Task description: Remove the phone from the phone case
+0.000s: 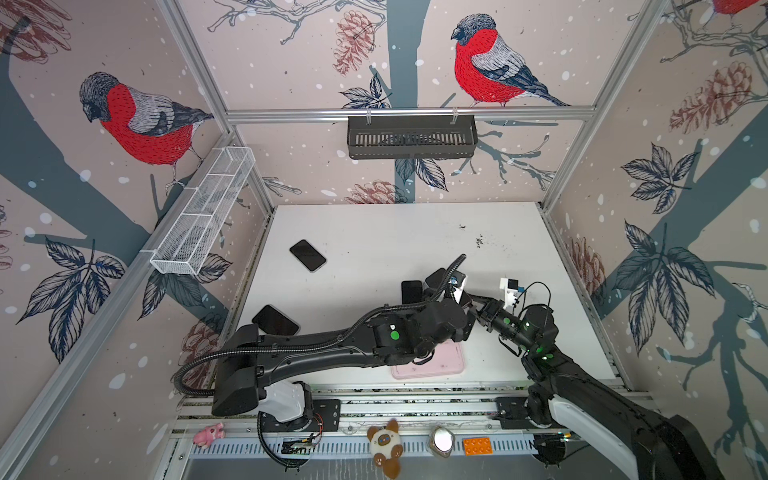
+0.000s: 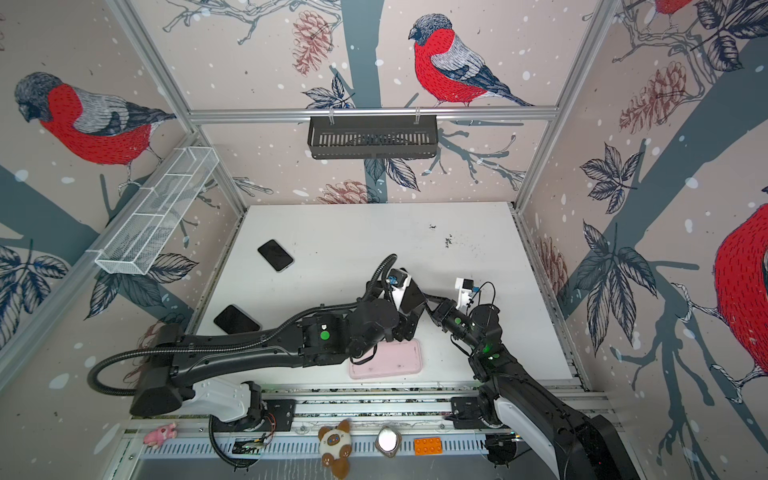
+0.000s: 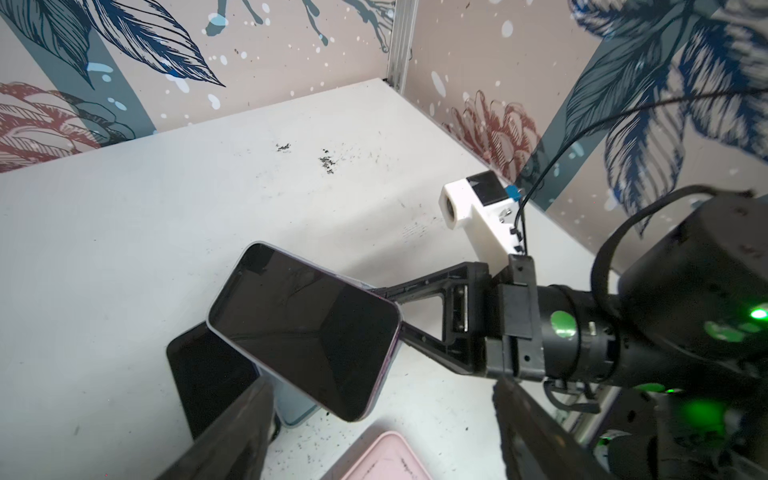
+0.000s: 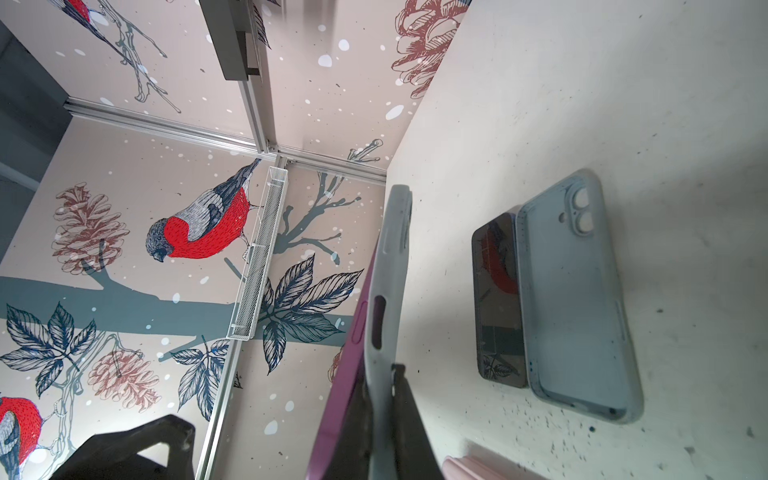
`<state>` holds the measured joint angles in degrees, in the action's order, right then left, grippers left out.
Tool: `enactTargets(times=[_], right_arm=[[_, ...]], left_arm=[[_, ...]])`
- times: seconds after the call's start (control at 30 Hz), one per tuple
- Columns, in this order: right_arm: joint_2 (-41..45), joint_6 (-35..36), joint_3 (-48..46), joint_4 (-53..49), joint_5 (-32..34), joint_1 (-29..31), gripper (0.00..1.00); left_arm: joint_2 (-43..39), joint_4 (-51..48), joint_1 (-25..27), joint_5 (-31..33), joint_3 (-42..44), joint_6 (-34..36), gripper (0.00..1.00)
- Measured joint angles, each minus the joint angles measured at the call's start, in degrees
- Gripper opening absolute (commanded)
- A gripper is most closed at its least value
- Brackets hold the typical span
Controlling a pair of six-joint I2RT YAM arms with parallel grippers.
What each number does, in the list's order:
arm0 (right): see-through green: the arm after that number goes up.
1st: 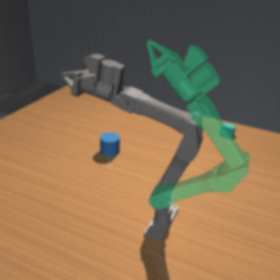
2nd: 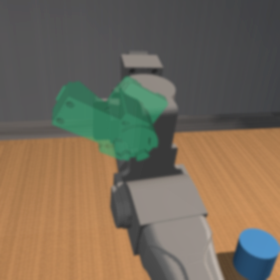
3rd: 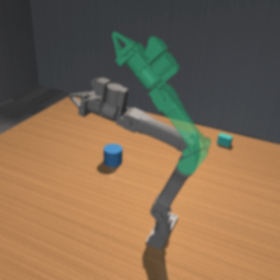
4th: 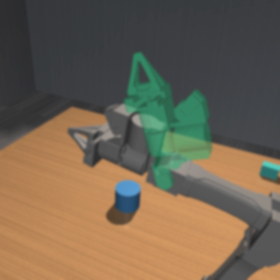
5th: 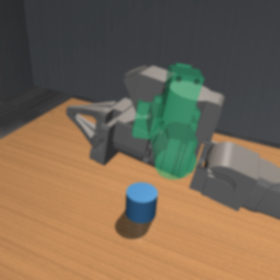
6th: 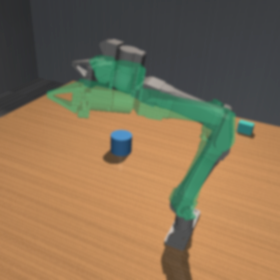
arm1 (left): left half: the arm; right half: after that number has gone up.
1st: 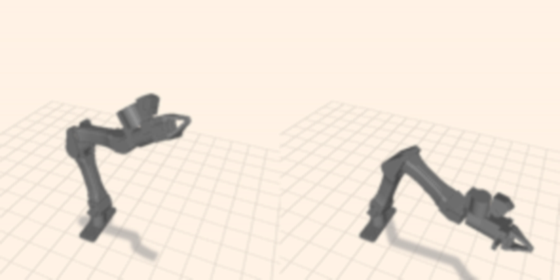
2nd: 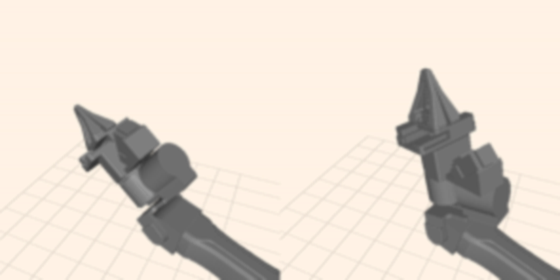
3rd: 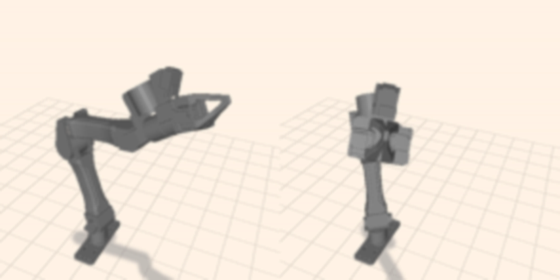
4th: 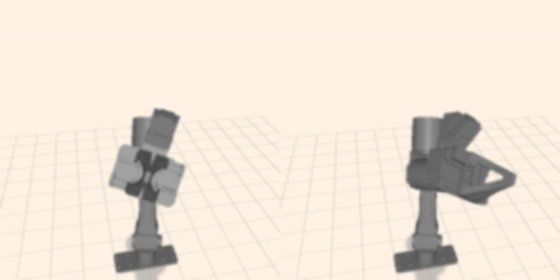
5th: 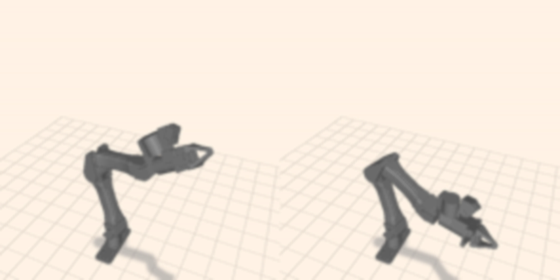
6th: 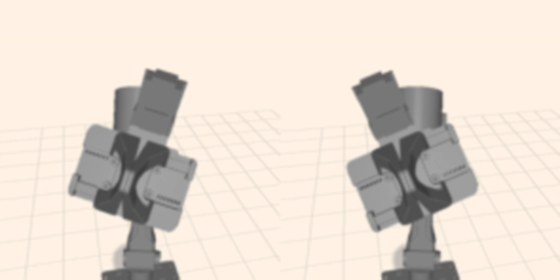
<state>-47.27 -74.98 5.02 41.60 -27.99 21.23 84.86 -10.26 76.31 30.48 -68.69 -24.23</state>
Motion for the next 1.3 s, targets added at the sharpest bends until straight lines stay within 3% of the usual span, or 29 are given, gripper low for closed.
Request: enactTargets(times=[0.6, 0.9, 1.3], right_arm=[[0.33, 0.02, 0.13, -1.22, 0.11, -0.15, 0.00], [1.01, 0.00, 0.07, -1.20, 0.11, -0.15, 0.00], [1.77, 0.00, -0.35, -1.25, 1.16, 0.07, 0.00]], left_arm=[[8.72, -6.60, 0.74, 3.02, -4.15, 3.26, 0.68], [13.25, -10.54, 0.76, 9.14, -7.87, 1.16, 0.63], [15.04, -12.04, -0.11, 13.57, -8.39, -0.48, 0.49]])
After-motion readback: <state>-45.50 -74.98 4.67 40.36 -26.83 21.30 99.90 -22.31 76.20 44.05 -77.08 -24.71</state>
